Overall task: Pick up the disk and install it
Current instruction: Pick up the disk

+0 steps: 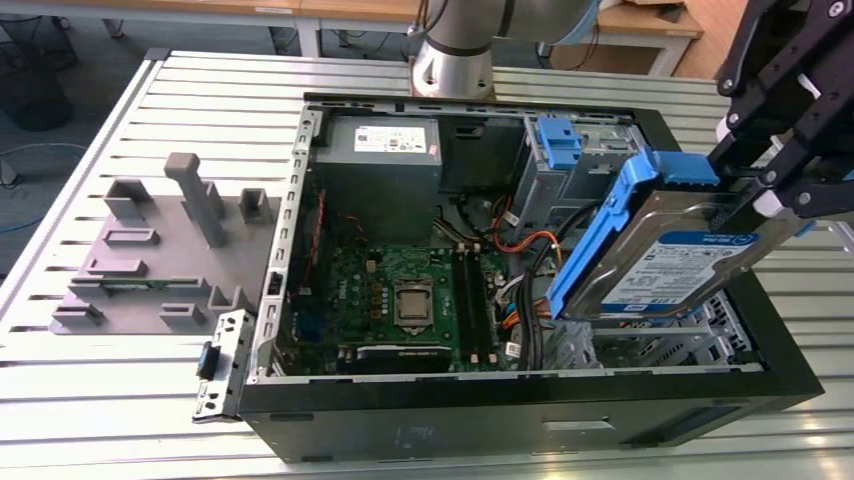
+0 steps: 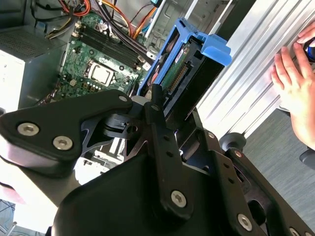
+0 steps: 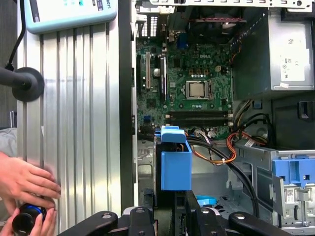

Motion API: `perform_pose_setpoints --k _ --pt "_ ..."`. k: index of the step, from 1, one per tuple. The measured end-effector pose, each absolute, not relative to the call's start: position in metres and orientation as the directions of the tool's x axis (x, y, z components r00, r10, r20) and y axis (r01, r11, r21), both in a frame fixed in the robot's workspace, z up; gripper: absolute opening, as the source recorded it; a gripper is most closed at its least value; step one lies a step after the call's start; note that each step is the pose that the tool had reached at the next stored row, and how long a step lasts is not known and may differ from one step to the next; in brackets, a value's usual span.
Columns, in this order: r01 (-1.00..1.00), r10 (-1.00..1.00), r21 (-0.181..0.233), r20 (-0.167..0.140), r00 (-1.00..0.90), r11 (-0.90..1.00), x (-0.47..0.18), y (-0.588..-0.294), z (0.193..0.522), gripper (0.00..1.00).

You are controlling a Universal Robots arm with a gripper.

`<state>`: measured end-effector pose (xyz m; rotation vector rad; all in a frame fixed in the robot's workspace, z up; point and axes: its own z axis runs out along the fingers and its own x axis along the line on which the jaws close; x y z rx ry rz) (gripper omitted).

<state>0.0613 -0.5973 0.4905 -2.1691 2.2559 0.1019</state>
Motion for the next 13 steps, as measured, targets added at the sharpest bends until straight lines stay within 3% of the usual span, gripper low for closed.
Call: perform_pose_setpoints --k 13 --pt "-0.998 -0.998 0.04 -0.053 -0.04 0.038 0.0633 -0.5966 0.4875 0.35"
